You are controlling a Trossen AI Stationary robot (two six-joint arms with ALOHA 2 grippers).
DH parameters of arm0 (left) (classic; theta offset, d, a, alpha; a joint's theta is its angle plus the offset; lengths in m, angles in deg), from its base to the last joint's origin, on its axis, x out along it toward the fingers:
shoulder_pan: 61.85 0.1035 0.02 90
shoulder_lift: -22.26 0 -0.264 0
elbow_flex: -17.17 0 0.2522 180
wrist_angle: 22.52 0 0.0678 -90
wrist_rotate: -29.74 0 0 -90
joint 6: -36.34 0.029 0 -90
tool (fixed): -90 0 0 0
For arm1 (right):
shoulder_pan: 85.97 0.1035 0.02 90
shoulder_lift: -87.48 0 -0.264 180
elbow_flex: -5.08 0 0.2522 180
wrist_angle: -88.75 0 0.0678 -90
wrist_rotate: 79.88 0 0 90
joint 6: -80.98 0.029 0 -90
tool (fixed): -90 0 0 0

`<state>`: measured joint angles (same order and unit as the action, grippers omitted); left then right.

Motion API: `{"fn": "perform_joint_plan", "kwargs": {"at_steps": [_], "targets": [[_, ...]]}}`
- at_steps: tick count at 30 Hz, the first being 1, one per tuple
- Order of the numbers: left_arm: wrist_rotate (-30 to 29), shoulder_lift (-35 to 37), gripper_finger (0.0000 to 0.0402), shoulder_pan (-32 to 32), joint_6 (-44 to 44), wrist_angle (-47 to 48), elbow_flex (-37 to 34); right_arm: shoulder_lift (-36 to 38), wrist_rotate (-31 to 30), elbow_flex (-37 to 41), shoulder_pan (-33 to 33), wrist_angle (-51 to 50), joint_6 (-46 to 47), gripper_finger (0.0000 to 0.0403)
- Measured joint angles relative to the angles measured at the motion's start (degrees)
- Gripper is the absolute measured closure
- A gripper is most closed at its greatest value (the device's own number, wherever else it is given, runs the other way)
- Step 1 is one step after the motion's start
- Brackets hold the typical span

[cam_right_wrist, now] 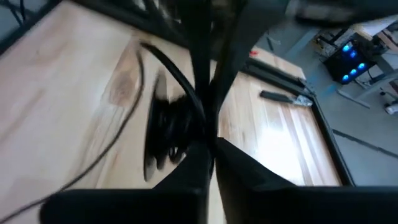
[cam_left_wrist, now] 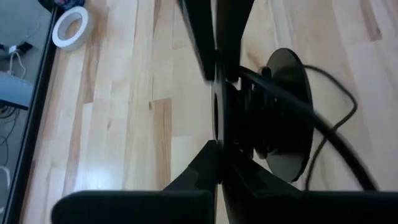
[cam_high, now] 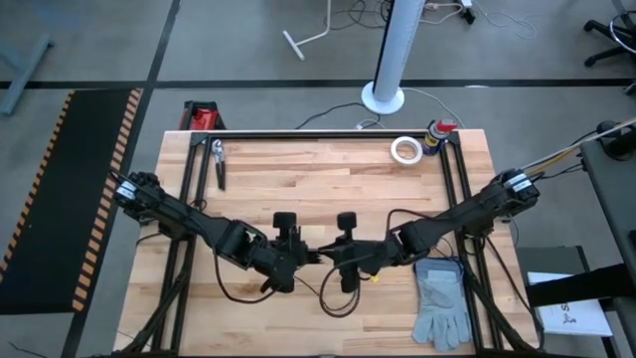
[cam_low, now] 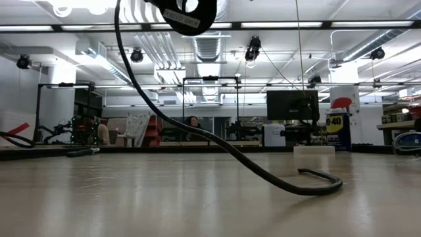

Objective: Coil cords
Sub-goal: Uncoil the black wire from the spool

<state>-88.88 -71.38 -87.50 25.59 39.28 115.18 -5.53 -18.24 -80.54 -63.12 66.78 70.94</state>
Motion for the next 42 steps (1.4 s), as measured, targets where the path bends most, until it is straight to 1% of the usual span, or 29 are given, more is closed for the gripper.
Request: {"fn": "perform_joint_plan", "kwargs": {"at_steps": [2,10,15,19,23,25,27,29,34,39,42], "targets": [[0.1,-0.1,0.0401,0.1,0.0,0.2,-0.1,1.0,-0.1,-0.1,0.0,-0.5,0.5,0.0361],[0.7,-0.1,0.0401,0.0,0.0,0.8,-0.1,2.7,-1.8,-0.1,0.1,-3.4,3.0,0.0258],[0.7,0.3,0.0401,-0.1,-0.2,2.1,-0.1,3.4,-1.8,0.0,0.3,-8.8,5.6,0.0223],[0.8,0.9,0.0401,-0.1,-0.2,2.1,-0.1,4.7,-1.8,0.1,0.5,-12.5,7.9,0.0218],[1.7,0.9,0.0401,-0.1,-0.5,2.2,-0.1,4.9,-1.8,0.4,1.6,-12.5,7.7,0.0219],[1.8,1.0,0.0401,0.0,-0.8,2.4,-0.1,5.0,-1.7,0.4,2.8,-10.7,7.1,0.0219],[2.0,1.0,0.0401,0.5,-0.9,2.5,-0.1,4.5,-1.7,0.4,4.0,-6.9,5.8,0.0219],[2.1,1.0,0.0401,1.5,-1.1,2.6,-0.1,3.1,-2.1,0.3,5.0,-3.8,3.0,0.0219],[6.4,1.0,0.0401,4.9,-2.3,1.6,-0.1,-1.0,-8.0,-1.4,5.6,-1.2,-2.4,0.0219],[6.7,1.2,0.0401,6.3,-3.8,-1.8,-0.1,-2.6,-15.7,-2.7,5.7,1.5,-7.9,0.0219],[5.7,1.3,0.0401,6.7,-4.1,-3.8,-0.1,-2.6,-16.7,-2.8,5.9,4.6,-10.5,0.022]]}}
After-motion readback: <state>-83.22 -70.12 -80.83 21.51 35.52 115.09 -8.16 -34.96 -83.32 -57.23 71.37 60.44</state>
